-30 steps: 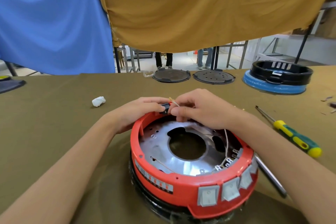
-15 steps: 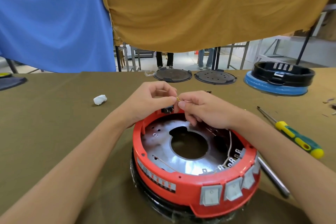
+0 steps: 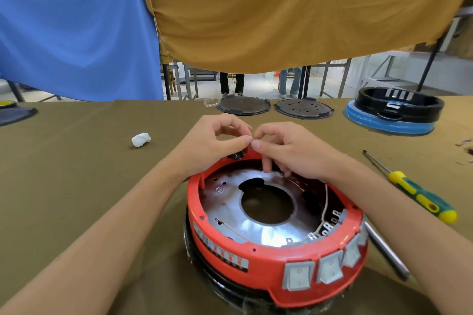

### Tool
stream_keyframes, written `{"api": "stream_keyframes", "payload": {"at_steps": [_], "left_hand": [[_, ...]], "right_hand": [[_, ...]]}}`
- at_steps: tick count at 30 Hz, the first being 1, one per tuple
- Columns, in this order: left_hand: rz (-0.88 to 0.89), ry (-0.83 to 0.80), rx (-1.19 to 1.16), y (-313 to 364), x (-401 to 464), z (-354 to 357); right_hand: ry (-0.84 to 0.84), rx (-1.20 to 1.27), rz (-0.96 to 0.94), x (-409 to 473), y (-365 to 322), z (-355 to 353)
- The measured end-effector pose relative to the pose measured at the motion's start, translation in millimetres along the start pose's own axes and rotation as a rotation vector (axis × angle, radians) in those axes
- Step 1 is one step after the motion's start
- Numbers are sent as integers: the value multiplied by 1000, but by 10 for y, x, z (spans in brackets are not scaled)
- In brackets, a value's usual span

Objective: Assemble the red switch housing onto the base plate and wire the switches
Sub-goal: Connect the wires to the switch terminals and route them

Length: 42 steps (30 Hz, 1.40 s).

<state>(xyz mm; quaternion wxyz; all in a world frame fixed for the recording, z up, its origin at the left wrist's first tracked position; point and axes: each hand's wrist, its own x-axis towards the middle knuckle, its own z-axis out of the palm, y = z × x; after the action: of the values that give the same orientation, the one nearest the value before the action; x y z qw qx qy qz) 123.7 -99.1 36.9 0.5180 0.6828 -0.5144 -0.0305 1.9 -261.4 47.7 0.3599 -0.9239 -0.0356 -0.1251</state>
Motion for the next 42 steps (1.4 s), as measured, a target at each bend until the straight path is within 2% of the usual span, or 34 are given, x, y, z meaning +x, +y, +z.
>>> {"api": "stream_keyframes", "payload": {"at_steps": [4,7,13,18,26,34,42], "left_hand": [[-30,14,-64,-15,19,12],[-137,25,-51,-58,39,12],[-277,-19,60,-103,41,1],[-346,-37,-24,-124,70,14],[-376,-43,-65,-147,92,29],[-388,-47,-106,-192,91,12],[-388,-53,-115,-193,89,14]], "right_hand": [[106,52,-33,-10,-12,-17],[140,72,-27,-5,-14,-25],[50,-59,-3,3,-12,-3],[-38,-149,6,-4,-41,29],[-59,-177,19,-12,-34,78],[29,-355,-16,51,-14,152],[6,-486,-57,53,-18,182]]}}
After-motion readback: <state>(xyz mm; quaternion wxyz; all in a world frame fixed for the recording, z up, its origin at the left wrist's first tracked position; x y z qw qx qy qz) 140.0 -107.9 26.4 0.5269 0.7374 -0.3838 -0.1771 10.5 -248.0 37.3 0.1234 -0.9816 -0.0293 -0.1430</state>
